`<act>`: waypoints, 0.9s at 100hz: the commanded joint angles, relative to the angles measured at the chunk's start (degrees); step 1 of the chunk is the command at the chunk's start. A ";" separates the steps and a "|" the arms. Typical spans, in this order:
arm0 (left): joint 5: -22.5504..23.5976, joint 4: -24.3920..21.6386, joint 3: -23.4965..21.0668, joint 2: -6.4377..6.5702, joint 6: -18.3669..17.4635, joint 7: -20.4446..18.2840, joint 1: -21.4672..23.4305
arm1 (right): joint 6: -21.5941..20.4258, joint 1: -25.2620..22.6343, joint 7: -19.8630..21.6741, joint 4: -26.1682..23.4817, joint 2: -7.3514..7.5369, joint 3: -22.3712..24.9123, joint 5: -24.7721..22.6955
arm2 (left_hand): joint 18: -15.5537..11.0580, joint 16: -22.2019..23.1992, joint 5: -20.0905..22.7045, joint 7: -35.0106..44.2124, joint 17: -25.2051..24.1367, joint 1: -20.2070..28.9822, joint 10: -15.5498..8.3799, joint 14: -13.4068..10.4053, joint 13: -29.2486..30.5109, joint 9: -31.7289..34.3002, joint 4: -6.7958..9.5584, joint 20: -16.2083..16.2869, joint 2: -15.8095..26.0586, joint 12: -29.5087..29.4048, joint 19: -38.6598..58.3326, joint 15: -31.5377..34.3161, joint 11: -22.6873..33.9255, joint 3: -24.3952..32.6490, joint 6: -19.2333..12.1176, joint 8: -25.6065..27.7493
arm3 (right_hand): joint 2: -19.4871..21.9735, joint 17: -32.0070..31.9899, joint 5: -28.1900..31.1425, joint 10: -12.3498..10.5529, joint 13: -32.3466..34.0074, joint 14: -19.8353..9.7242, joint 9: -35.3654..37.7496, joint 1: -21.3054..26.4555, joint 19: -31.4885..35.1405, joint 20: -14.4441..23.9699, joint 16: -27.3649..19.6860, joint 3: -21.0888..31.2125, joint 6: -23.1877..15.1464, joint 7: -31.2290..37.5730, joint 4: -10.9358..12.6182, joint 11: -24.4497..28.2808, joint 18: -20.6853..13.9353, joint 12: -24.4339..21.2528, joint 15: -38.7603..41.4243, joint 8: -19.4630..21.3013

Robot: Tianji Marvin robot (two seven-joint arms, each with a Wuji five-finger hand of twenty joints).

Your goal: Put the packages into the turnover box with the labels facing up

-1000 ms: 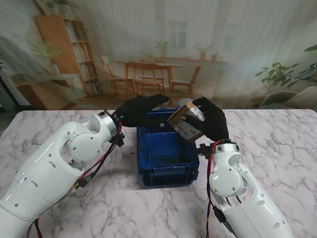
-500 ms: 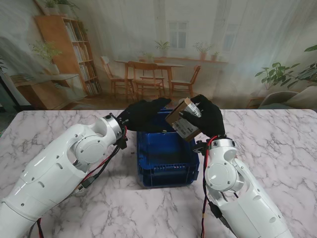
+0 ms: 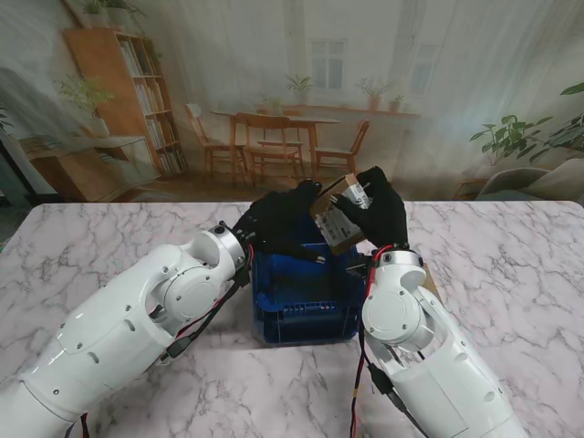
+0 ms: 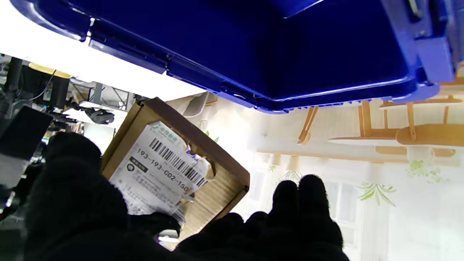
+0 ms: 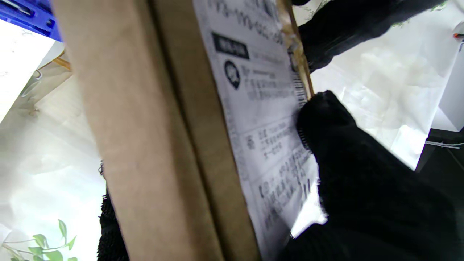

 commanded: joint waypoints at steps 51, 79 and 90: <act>5.45 1.76 6.47 -1.98 10.03 4.21 -3.43 | 4.17 1.70 -3.57 -1.06 -3.20 -2.41 6.62 | 1.66 -3.72 0.04 1.19 -4.02 -2.35 0.53 4.19 -9.04 -3.37 -1.32 -3.94 -3.63 -5.40 -6.20 -2.28 -1.71 -0.22 -2.32 -2.92 | 6.38 -0.13 -3.10 1.24 4.17 -2.08 -2.48 13.45 -1.03 -1.26 0.63 14.37 -7.37 9.66 2.77 4.40 1.21 -1.14 1.85 3.43; 5.16 4.40 10.14 -2.84 12.50 5.53 -6.06 | 4.27 -0.49 -3.98 -4.25 -3.68 -2.92 10.13 | -0.01 -2.28 0.08 1.26 -2.65 2.70 1.73 2.08 -5.74 -2.88 -0.21 -3.02 -5.65 -1.43 -2.41 0.27 -0.69 0.78 -0.37 -0.82 | 5.87 0.54 -2.86 1.62 4.72 -1.93 -2.21 13.46 -1.57 -1.68 0.72 15.18 -7.14 9.87 2.62 4.64 1.77 -1.45 2.00 3.26; 5.55 5.57 10.64 -3.04 12.45 6.68 -6.53 | 4.13 -1.72 -3.53 -5.89 -3.55 -2.85 11.18 | -1.84 1.65 0.06 1.59 -2.39 9.33 -2.65 -1.25 -2.63 -1.89 2.09 -2.54 -5.84 8.16 1.83 2.27 1.59 1.10 -0.11 2.70 | 5.64 0.92 -2.66 1.82 5.15 -1.91 -1.87 13.45 -1.69 -1.85 0.87 15.47 -7.13 9.86 2.59 4.70 2.22 -1.47 2.31 3.20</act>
